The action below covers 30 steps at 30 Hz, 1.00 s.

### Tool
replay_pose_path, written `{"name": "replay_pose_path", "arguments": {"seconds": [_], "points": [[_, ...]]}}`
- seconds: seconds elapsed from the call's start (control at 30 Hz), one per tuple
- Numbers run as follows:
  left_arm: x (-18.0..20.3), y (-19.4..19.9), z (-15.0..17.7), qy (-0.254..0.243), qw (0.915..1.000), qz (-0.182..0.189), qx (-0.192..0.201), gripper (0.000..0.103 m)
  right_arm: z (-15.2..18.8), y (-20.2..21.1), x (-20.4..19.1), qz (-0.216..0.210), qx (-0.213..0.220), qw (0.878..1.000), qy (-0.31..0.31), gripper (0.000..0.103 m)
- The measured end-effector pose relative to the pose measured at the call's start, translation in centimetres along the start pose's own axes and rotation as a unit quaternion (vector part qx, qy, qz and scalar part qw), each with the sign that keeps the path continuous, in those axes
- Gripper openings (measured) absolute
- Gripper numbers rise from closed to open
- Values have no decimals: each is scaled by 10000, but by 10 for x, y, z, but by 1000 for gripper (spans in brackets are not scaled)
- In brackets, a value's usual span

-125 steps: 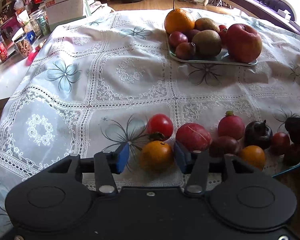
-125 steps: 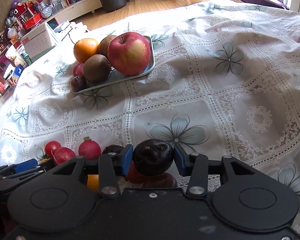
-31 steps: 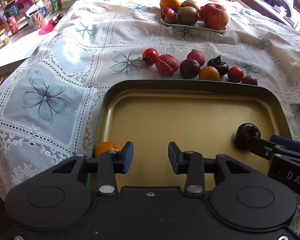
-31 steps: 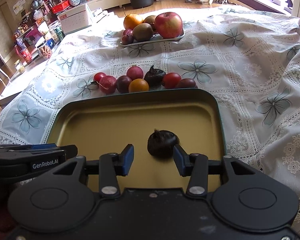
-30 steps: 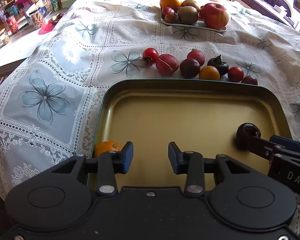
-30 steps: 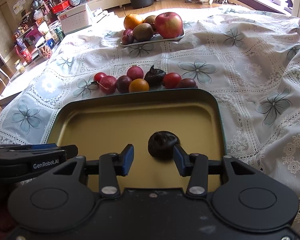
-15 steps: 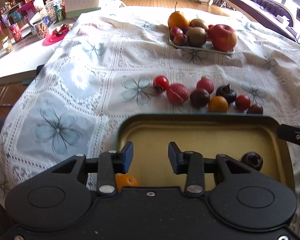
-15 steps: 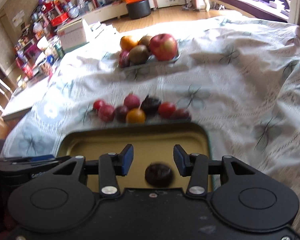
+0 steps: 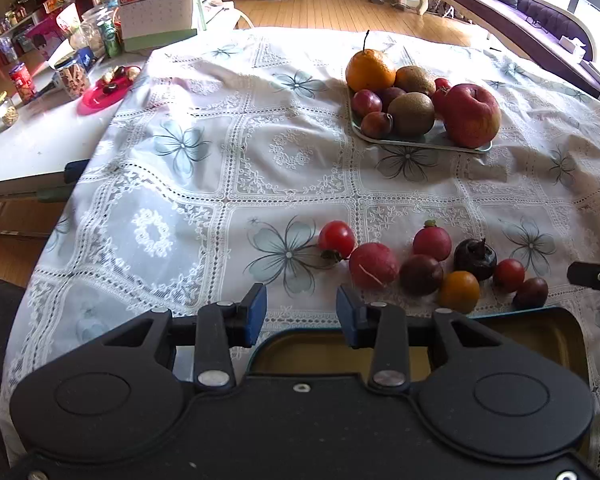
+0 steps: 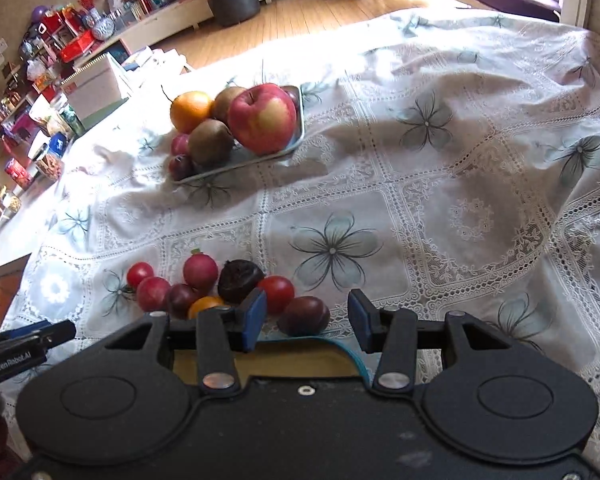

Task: Organize fruits
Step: 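Lower the left gripper around the red pomegranate while the right approaches a dark plum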

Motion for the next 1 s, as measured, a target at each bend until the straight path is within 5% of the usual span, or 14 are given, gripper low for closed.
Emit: {"name": "replay_pose_path", "arguments": {"seconds": [0.47, 1.0], "points": [[28, -38, -20, 32, 9983, 472, -352, 48, 2, -44, -9, 97, -487, 9987, 76, 50], [42, -78, -27, 505, 9971, 233, -517, 52, 4, -52, -4, 126, -555, 9984, 16, 52]]}}
Point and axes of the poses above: each gripper's, at about its wrist camera, not at the fingertips, and y roughly against the way its jaws point, x to its right, z to its underside, the point moved 1 cm from there along -y, roughly the way its jaws point, and after that the axes turned 5 degrees about y, right-handed, at the moved point
